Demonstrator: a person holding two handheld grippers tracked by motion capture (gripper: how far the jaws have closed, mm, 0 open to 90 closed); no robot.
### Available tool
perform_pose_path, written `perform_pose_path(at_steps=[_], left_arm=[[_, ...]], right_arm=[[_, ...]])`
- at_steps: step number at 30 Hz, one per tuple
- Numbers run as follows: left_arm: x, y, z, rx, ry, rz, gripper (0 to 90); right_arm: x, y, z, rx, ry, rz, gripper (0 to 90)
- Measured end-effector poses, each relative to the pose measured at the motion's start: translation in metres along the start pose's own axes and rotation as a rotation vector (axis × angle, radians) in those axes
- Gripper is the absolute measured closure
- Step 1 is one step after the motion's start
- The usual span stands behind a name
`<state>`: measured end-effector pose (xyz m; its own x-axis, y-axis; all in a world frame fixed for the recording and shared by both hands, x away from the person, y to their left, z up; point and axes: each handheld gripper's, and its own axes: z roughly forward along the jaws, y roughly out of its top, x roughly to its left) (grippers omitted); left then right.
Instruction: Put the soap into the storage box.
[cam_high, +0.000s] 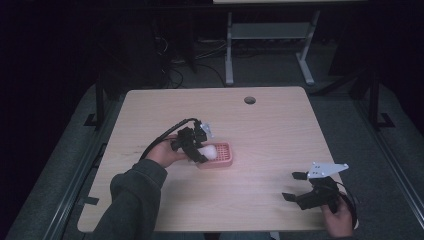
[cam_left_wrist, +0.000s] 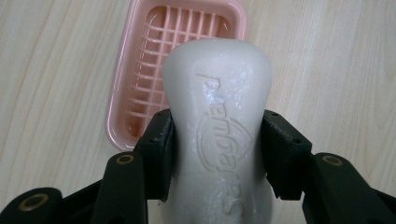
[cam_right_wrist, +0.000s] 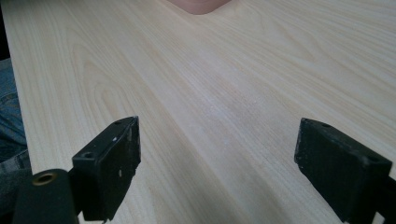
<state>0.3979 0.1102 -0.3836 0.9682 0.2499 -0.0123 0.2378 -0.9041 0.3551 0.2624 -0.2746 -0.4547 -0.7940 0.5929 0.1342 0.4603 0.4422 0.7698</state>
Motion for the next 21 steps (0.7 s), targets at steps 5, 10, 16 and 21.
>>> perform_pose_path(at_steps=[5, 10, 16, 21], left_arm=[[0.004, 0.001, 0.005, 0.000, -0.005, -0.009, 49.6], [0.008, 0.003, 0.009, 0.004, -0.011, -0.013, 49.6], [0.011, 0.004, 0.015, 0.012, -0.021, -0.024, 49.6], [0.013, 0.007, 0.018, 0.009, -0.022, -0.023, 49.6]], right_arm=[[0.000, 0.000, 0.000, -0.001, 0.000, 0.000, 14.2], [0.000, 0.000, 0.000, 0.000, 0.002, 0.001, 14.2], [0.000, 0.000, 0.000, -0.001, 0.003, 0.002, 14.2], [0.000, 0.000, 0.000, -0.001, 0.004, 0.000, 14.2]])
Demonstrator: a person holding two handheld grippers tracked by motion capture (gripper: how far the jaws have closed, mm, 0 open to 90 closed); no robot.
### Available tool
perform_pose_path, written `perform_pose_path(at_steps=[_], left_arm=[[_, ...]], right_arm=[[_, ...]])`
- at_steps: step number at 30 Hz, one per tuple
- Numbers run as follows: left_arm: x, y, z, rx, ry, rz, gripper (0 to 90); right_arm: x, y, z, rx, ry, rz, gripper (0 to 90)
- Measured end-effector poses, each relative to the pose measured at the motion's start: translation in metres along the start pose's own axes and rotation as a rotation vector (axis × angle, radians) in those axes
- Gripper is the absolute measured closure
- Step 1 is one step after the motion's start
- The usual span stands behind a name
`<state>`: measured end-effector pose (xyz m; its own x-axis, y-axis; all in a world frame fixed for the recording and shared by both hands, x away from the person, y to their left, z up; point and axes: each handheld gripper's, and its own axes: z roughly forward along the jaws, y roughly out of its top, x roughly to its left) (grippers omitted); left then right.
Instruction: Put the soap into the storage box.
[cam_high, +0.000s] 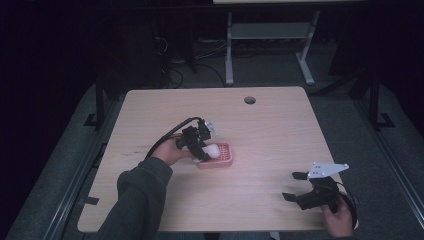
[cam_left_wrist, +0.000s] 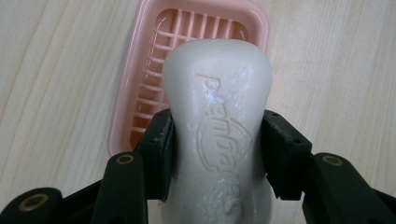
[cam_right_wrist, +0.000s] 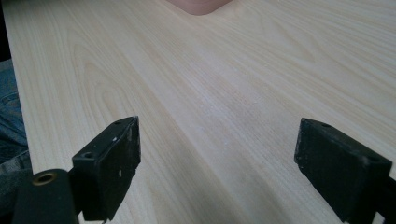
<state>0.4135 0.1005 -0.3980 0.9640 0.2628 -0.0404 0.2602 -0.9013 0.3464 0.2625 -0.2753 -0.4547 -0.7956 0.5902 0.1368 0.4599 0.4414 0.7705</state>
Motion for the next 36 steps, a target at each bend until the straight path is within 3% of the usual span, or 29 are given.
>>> perform_pose_path(at_steps=[11, 36], left_arm=[[0.004, 0.013, 0.004, 0.008, 0.002, 0.013, 49.6], [0.016, 0.025, 0.025, 0.025, -0.012, 0.006, 49.6]], right_arm=[[0.000, -0.001, 0.000, -0.002, 0.002, 0.004, 14.1], [-0.002, -0.002, 0.000, -0.005, 0.010, 0.005, 14.1]])
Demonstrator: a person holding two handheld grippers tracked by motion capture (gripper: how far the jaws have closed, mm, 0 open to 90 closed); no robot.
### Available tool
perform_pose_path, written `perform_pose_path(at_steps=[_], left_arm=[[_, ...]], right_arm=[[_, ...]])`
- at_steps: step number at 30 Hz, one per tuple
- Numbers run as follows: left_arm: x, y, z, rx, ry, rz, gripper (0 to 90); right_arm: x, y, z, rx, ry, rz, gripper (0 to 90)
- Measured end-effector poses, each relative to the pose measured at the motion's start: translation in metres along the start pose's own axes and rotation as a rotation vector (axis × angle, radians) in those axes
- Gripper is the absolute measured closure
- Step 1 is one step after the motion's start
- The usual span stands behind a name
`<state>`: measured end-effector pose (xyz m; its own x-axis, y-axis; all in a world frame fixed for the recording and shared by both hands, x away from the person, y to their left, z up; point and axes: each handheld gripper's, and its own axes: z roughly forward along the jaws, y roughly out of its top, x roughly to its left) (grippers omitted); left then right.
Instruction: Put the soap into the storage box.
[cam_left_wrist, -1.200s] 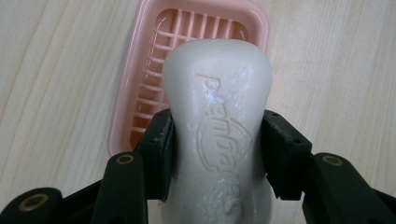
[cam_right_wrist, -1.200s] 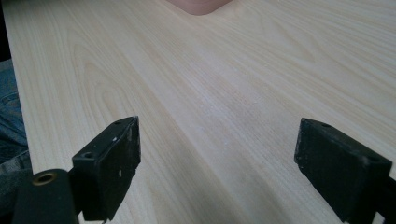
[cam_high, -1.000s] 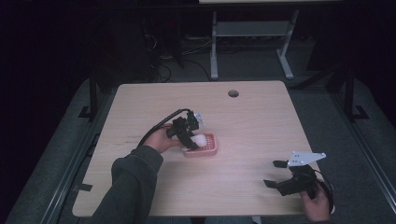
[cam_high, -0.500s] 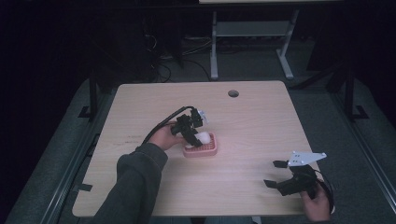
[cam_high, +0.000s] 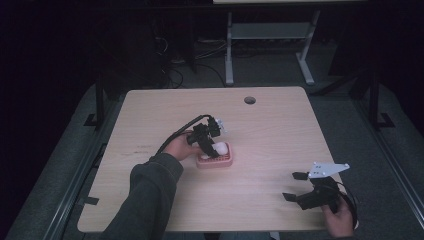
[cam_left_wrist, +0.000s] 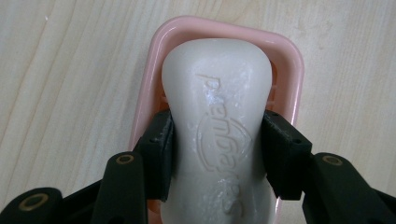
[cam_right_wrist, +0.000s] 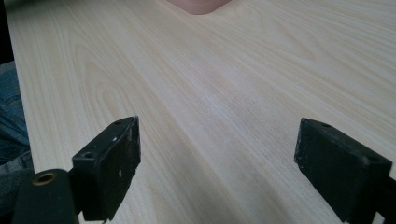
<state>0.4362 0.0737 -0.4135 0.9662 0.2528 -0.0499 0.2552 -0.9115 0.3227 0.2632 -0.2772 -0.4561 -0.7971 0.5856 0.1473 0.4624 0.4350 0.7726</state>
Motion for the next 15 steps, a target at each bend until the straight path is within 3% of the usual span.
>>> perform_pose_path(at_steps=[15], left_arm=[[0.0028, -0.0002, 0.0054, 0.013, -0.004, 0.004, 49.5]], right_arm=[[-0.0001, 0.0000, 0.0000, 0.000, -0.001, 0.001, 14.2]])
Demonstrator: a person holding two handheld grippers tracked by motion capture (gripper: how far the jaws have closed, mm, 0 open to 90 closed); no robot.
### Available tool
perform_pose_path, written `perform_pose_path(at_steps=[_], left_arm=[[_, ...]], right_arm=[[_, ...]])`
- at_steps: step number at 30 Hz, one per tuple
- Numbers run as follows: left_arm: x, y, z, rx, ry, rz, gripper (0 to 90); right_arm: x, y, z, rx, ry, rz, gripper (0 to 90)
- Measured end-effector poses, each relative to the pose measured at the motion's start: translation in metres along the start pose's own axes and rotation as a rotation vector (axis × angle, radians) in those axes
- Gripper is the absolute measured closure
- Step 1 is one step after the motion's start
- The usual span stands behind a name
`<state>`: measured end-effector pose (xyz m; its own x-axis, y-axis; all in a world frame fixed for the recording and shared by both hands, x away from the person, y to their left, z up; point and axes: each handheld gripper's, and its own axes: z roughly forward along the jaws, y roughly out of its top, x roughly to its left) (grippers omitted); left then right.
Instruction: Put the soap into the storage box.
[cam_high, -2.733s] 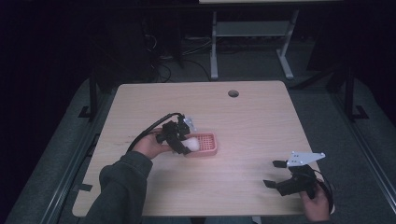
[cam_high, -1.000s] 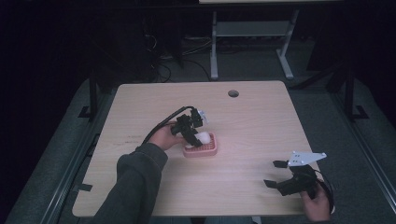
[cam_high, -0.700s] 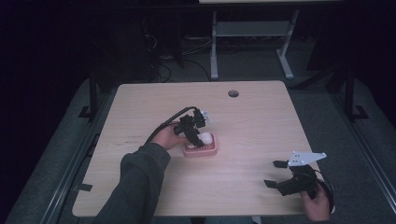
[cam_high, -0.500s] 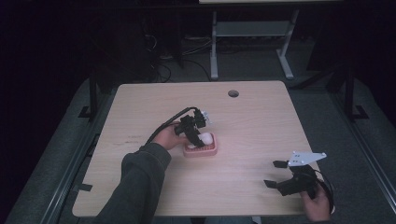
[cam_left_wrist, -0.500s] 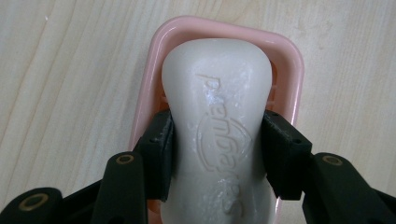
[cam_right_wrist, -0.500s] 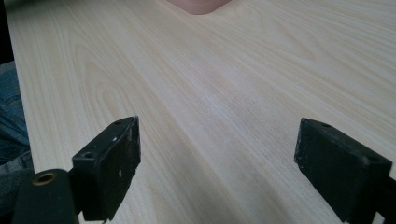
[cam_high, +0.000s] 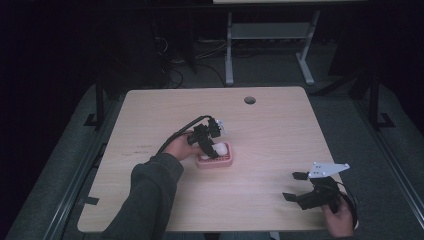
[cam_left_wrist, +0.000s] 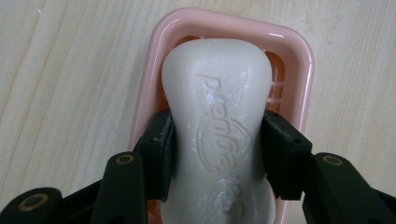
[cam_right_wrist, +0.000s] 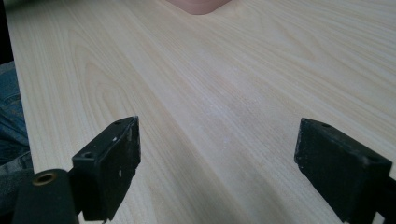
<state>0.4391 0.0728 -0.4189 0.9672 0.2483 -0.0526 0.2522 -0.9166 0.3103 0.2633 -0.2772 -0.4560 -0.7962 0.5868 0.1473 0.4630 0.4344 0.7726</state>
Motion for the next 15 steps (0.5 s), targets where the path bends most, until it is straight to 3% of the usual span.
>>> perform_pose_path(at_steps=[15], left_arm=[[0.0000, 0.0003, 0.0022, 0.009, 0.003, 0.005, 49.2]], right_arm=[[0.0007, 0.0006, -0.0002, 0.000, -0.001, -0.002, 14.2]])
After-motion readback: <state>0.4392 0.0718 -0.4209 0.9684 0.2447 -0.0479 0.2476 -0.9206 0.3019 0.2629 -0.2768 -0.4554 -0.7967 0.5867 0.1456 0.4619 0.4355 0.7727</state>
